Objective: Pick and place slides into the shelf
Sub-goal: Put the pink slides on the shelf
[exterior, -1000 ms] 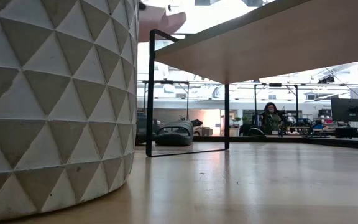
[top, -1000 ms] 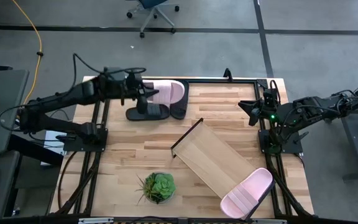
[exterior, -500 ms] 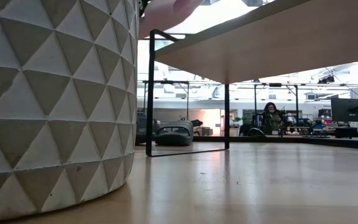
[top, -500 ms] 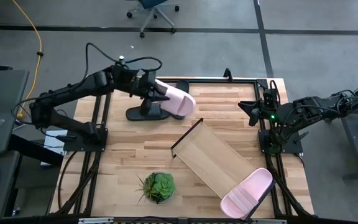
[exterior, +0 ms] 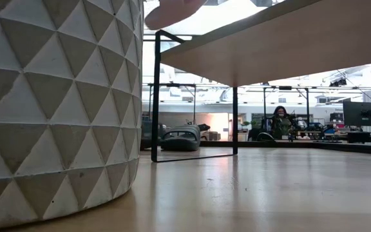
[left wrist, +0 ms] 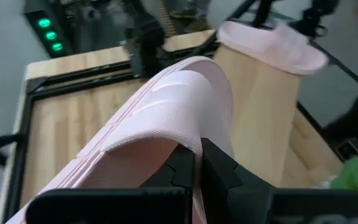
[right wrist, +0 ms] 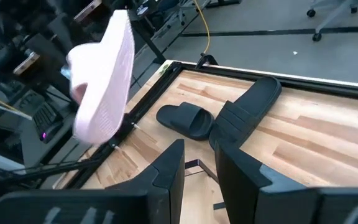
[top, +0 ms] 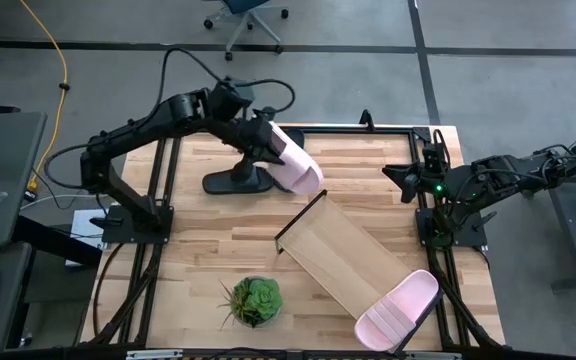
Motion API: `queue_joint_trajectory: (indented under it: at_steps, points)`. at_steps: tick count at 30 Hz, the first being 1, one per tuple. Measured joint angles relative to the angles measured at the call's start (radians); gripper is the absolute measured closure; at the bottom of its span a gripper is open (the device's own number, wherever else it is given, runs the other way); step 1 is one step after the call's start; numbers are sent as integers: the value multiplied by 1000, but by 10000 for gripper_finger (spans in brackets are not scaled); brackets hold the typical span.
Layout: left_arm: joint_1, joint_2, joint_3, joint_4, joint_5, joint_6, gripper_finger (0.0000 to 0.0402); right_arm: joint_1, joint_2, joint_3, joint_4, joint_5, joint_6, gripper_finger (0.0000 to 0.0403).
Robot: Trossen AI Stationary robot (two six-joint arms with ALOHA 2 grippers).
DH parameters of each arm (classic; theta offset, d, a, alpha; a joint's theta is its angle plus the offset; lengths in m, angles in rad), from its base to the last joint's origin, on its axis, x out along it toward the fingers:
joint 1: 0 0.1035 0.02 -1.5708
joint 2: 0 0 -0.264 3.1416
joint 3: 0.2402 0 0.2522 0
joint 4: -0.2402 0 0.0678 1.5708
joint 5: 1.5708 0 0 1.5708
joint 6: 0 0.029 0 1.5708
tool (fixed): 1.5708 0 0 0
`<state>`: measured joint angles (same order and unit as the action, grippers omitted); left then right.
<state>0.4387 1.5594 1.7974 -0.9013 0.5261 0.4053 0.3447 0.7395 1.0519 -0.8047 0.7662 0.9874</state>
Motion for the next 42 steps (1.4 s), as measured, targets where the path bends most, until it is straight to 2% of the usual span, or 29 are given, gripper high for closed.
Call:
queue_joint_trajectory:
  at_steps: [5,11,18,23,28,34,42]
  points:
    - [-48,57,54,-52,18,52,401,-13,0,0,0,-37,59,321]
    - [-102,105,63,-51,18,81,401,-106,1,0,12,-142,77,321]
    - [-134,141,63,-45,14,85,401,-206,24,0,78,-352,32,312]
    - [-155,147,64,-32,7,81,401,-246,100,0,110,-485,33,283]
    - [-192,151,63,-36,4,84,401,-263,207,0,222,-551,-14,262]
    - [-222,157,63,-45,6,85,401,-291,296,0,387,-600,-46,258]
    - [-250,164,63,-48,-4,85,401,-345,378,0,514,-721,-51,258]
